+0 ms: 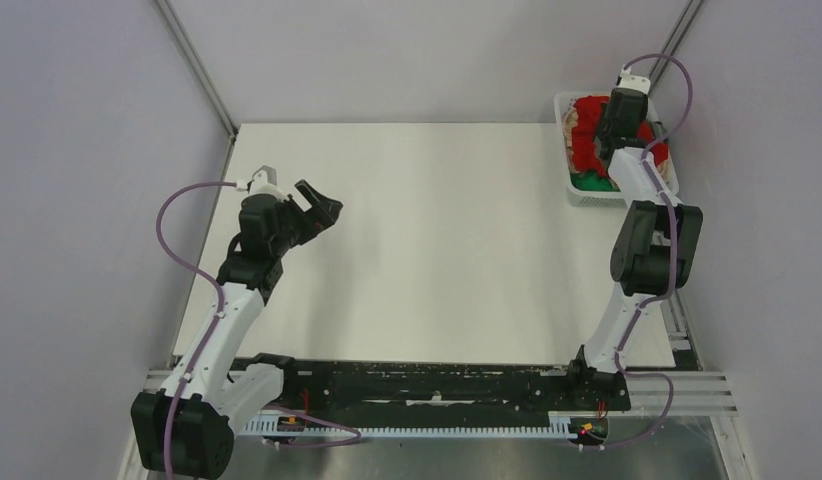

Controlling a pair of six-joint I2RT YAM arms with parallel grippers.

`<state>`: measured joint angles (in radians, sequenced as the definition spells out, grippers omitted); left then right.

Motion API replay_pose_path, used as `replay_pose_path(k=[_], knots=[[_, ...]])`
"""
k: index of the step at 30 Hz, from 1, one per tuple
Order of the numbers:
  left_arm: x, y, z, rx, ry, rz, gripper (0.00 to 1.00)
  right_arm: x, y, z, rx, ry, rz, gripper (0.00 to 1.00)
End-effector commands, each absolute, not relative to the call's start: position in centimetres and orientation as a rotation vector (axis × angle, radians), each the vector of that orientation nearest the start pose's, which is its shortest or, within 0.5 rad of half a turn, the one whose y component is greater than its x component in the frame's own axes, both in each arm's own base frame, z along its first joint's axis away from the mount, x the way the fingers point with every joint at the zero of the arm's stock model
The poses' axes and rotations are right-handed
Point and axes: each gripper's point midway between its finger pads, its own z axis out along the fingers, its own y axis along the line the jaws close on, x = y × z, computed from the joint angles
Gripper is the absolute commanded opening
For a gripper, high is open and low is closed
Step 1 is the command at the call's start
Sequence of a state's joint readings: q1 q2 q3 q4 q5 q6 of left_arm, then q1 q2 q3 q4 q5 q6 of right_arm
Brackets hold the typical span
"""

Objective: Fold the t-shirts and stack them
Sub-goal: Grab crumpled tshirt from bin with the right arm, then move the tshirt to the center of the board

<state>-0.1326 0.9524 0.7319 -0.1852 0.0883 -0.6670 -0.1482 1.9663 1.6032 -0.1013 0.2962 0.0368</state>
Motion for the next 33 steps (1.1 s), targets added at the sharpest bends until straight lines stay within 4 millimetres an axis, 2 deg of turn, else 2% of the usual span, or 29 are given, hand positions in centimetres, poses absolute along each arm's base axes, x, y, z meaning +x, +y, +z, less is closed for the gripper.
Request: replay_pose_path(k=[1,4,6,8,11,12,13,19,22,24,25,26,28,29,30,32,33], knots=[[32.8,-8.8,22.1,-0.415,1.915,-0.616,1.00,56.7,-12.1,31.0,0.303,1.696,-0.262,0.00],[32.7,-8.9,22.3,-0.411,1.905,-0.627,1.00,54.9,-11.0,36.8,0.269,1.583,-0.223,0.00],[32.6,-9.0,22.4,-0.410,1.896,-0.635,1.00,53.4,-9.4,40.3,0.200,1.524,-0.187,0.00],[32.6,-9.1,22.5,-0.408,1.888,-0.641,1.00,51.7,-7.3,43.0,0.102,1.479,-0.184,0.00],[32.5,-9.1,22.4,-0.406,1.888,-0.647,1.00,49.1,-2.8,46.6,-0.042,1.401,-0.119,0.00],[32.5,-9.1,22.4,-0.409,1.888,-0.649,1.00,48.0,-0.8,47.8,-0.095,1.373,-0.076,0.00],[32.5,-9.1,22.3,-0.410,1.886,-0.646,1.00,47.3,0.6,48.2,-0.134,1.363,-0.044,0.00],[32.2,-9.0,21.9,-0.421,1.891,-0.643,1.00,41.6,12.7,49.6,-0.454,1.291,0.327,0.00],[31.9,-8.7,21.8,-0.442,1.888,-0.634,1.00,38.7,17.8,48.2,-0.617,1.294,0.497,0.00],[31.8,-7.9,21.0,-0.499,1.899,-0.595,1.00,37.5,19.4,46.1,-0.686,1.324,0.555,0.07],[31.8,-7.6,20.6,-0.523,1.909,-0.574,1.00,37.4,19.5,44.1,-0.696,1.366,0.566,0.15],[31.8,-7.4,20.1,-0.542,1.921,-0.561,1.00,37.4,19.2,42.2,-0.682,1.410,0.558,0.21],[31.7,-7.3,19.4,-0.559,1.942,-0.557,1.00,38.1,17.9,36.8,-0.598,1.541,0.512,0.28],[31.7,-7.4,19.0,-0.567,1.953,-0.562,1.00,38.6,16.7,33.0,-0.527,1.638,0.465,0.34],[31.7,-7.6,18.7,-0.570,1.966,-0.570,1.00,39.0,15.5,29.9,-0.453,1.726,0.420,0.43],[31.6,-7.9,18.2,-0.575,1.993,-0.585,1.00,39.0,12.3,23.4,-0.279,1.911,0.282,0.69],[31.5,-8.0,17.7,-0.577,2.013,-0.586,1.00,38.7,11.1,21.3,-0.224,1.967,0.227,0.80]])
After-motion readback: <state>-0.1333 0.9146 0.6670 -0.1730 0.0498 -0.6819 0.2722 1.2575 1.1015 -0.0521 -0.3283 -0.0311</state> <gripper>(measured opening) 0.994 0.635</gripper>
